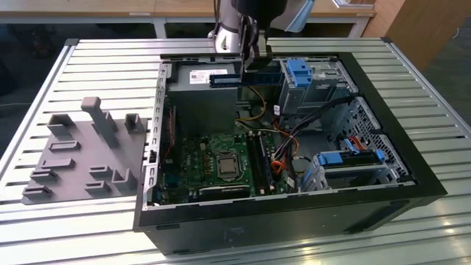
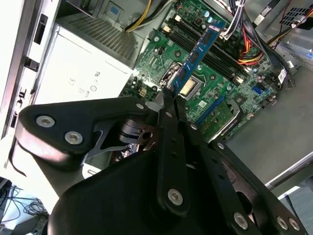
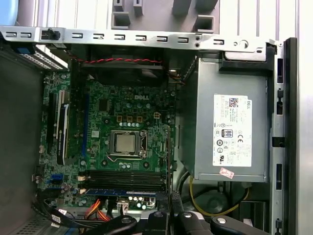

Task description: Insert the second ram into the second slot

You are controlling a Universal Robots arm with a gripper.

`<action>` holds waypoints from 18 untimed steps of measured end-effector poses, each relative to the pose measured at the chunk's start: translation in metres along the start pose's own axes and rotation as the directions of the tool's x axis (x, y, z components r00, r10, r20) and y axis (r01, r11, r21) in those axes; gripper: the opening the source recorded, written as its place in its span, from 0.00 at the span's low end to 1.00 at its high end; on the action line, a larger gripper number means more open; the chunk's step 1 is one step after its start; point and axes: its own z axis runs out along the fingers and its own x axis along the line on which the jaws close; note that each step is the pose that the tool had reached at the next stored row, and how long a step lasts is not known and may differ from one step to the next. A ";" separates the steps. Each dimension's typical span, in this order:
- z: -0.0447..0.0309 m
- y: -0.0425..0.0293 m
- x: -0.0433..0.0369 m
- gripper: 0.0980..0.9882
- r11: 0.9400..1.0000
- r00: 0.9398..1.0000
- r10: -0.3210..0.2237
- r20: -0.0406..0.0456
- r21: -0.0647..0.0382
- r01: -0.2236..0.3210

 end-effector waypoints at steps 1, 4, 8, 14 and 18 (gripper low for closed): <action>0.0000 0.0000 0.0006 0.04 1.000 1.000 0.000 0.000 0.000 0.000; 0.0000 0.0001 0.0019 0.04 1.000 1.000 0.000 0.000 0.000 0.000; 0.0000 0.0001 0.0037 0.04 1.000 1.000 0.000 -0.001 0.000 0.000; -0.0001 0.0002 0.0066 0.04 1.000 1.000 0.000 -0.002 0.000 0.000; -0.0001 0.0002 0.0093 0.04 1.000 1.000 0.000 -0.003 0.000 0.000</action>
